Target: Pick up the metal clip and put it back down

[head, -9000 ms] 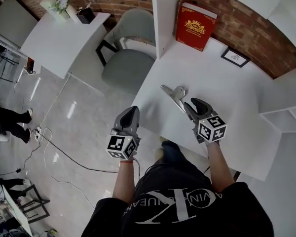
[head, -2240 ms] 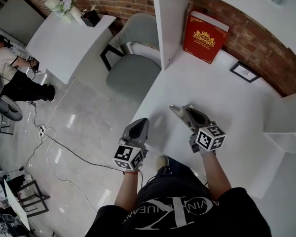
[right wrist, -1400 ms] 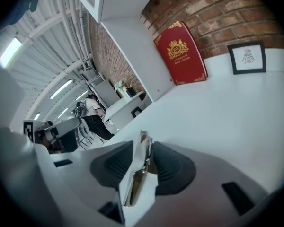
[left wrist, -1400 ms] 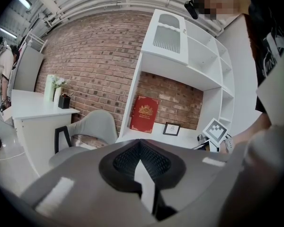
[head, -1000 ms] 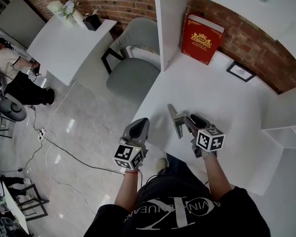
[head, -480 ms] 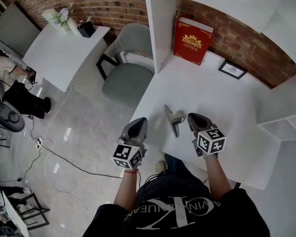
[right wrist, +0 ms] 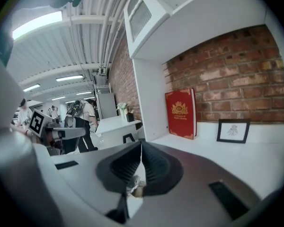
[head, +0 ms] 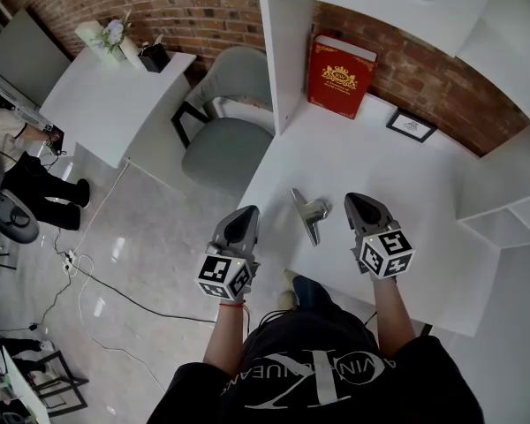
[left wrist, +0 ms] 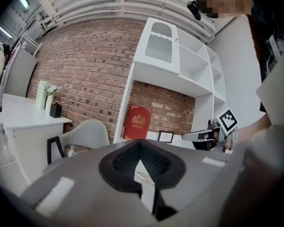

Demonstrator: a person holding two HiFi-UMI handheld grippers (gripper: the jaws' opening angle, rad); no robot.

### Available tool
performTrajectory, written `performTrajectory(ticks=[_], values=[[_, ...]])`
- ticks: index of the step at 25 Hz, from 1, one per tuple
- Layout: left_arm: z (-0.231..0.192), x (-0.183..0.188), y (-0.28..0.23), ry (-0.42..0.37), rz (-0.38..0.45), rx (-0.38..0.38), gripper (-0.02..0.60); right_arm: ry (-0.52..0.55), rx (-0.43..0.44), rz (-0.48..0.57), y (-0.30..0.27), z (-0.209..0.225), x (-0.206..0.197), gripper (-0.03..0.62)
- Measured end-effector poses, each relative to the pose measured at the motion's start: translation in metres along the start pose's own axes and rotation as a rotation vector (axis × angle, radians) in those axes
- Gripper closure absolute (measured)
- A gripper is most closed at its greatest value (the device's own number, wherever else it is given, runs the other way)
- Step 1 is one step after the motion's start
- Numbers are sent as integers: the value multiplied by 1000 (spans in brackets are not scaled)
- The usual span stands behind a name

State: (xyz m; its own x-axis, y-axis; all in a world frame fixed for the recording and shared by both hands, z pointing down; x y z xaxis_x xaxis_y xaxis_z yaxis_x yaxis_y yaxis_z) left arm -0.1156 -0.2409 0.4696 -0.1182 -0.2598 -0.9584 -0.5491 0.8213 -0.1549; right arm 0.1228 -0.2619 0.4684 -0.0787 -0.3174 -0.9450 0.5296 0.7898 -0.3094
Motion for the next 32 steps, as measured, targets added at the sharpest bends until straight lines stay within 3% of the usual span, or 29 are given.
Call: performTrajectory(ticks=[18, 32], values=[[2, 44, 5, -44, 109, 18, 574, 61, -27, 151, 28, 6, 56, 580], [3, 77, 11, -72, 179, 24, 574, 90, -33, 202, 40, 8, 77, 580]])
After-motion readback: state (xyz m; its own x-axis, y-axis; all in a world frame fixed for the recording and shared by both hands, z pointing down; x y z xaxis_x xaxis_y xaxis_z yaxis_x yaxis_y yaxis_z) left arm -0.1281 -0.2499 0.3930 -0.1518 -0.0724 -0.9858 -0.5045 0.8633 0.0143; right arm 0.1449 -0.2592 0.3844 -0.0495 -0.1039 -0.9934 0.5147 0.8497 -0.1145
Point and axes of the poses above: the fingertips, and each gripper's own axes: y backward along the fingers, z to its right, x out of its top, the point moved 3 cm from there along y, backward along the fingers, and after that the axes turned 2 degrees about y, right-handed, at the moved point
